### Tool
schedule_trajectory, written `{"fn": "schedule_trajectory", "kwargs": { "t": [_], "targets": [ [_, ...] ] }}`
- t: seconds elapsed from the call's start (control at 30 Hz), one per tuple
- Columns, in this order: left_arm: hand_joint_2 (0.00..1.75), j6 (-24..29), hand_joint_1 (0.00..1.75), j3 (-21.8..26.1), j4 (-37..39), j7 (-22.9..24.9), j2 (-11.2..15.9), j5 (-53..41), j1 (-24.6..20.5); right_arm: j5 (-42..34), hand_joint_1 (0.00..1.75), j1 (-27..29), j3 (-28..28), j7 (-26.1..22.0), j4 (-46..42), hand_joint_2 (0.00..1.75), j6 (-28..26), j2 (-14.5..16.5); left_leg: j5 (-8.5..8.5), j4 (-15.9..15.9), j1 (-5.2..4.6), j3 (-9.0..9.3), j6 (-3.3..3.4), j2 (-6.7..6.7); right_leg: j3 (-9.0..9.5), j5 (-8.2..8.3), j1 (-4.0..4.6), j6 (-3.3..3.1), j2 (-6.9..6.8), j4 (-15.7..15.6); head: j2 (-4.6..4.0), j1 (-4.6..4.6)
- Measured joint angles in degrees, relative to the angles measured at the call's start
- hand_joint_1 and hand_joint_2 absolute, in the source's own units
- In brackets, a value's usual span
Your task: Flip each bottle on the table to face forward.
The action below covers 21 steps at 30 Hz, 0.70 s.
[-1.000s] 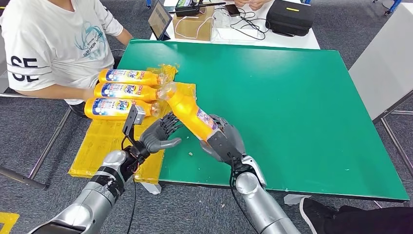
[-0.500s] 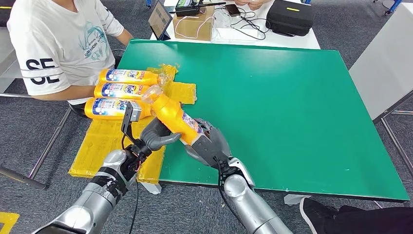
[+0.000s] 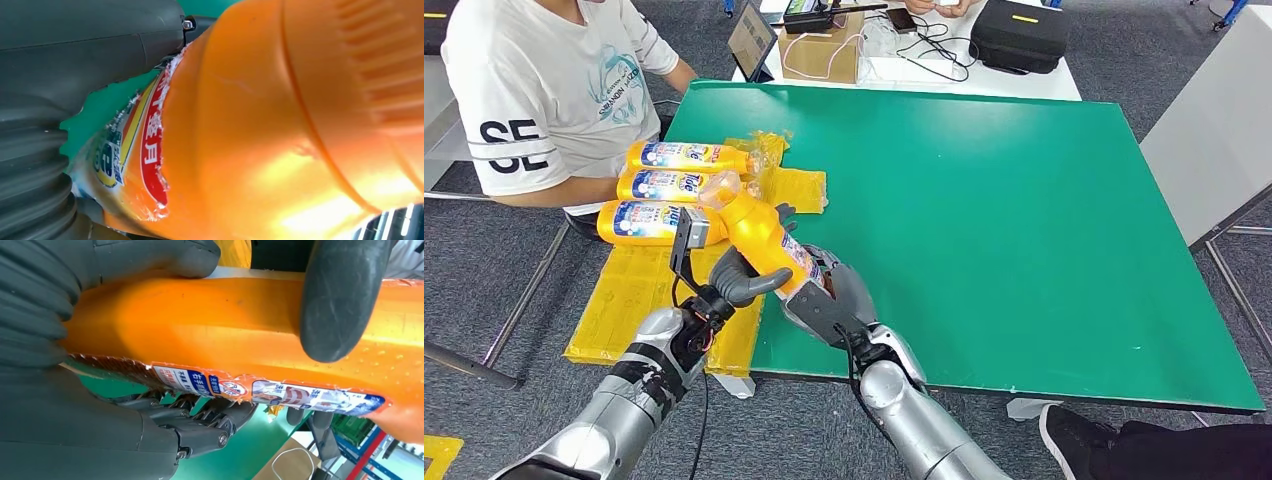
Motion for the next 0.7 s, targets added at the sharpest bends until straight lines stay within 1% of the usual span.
{"fn": "schedule_trajectory", "kwargs": {
  "t": [0.03,0.07,0.13,0.17,0.3,0.37,0.53,0.6,0.7],
  "targets": [
    [1.75,-0.11,1.65,-0.01,0.01,-0.05,0.0,0.21,0.0,-0.04,0.99,-0.24,0.11,0.04,0.3,1.75,-0.04,0.03,0.0,0.0,0.0,0.0,0.0,0.0,0.0,0.0,0.0,0.0,0.0,0.0,0.0,0.01],
    [1.75,-0.24,1.75,0.01,0.02,-0.14,0.0,0.44,0.0,-0.11,0.67,-0.46,0.19,0.08,0.52,1.75,-0.08,0.03,0.0,0.0,0.0,-0.01,0.0,0.0,0.0,0.0,0.0,0.0,0.0,0.0,0.0,0.0],
    [1.75,-0.43,1.75,0.04,0.02,-0.36,0.01,0.79,-0.03,-0.31,0.15,-0.85,0.38,0.15,0.87,1.75,-0.19,0.04,0.0,0.0,-0.01,-0.01,0.0,-0.01,0.01,0.0,-0.01,0.0,0.0,0.0,0.0,0.0],
    [1.75,-0.47,1.75,0.06,0.02,-0.44,0.01,0.9,-0.07,-0.42,0.0,-0.96,0.5,0.19,1.0,1.75,-0.28,0.06,0.0,0.0,-0.01,-0.01,0.0,-0.01,0.01,0.0,-0.01,0.01,0.0,0.0,0.01,0.0],
    [1.75,0.25,1.75,0.11,0.02,-0.49,0.02,1.69,-0.17,-1.24,0.0,-1.07,0.81,0.33,1.25,1.75,-1.03,0.26,0.0,0.0,0.0,-0.01,0.0,-0.01,0.0,0.0,0.0,0.0,0.0,0.0,0.01,-0.01],
    [1.75,2.03,1.75,0.23,0.02,-0.56,0.02,1.86,-0.23,-2.13,0.0,-1.1,0.73,0.37,1.26,1.75,-1.43,0.25,0.0,0.0,0.0,-0.01,0.0,-0.01,0.0,0.0,0.01,0.0,0.0,0.0,0.01,-0.01],
    [1.75,8.93,1.75,1.12,0.02,-1.14,0.2,-0.34,-0.64,-3.91,0.0,-0.91,-0.27,0.4,0.07,1.75,-1.94,-0.4,0.0,0.0,0.0,-0.02,0.0,-0.02,0.0,0.0,0.0,0.0,0.0,0.0,0.0,0.01],
    [1.75,10.31,1.75,1.92,0.02,-1.22,0.68,-1.02,-0.79,-4.23,0.0,-0.82,-0.93,0.39,-0.78,1.75,-2.23,-0.93,0.0,0.0,-0.01,-0.01,0.0,0.05,-0.02,0.02,0.0,0.0,0.03,0.0,0.01,0.01],
    [1.75,10.74,1.75,2.89,0.02,-1.35,1.57,-1.26,-0.93,-4.31,0.0,-0.68,-1.63,0.39,-1.69,1.75,-2.35,-1.74,0.03,0.01,0.01,-0.01,-0.03,-0.02,-0.03,0.02,0.01,-0.01,0.01,0.0,0.01,-0.01]
  ]
}}
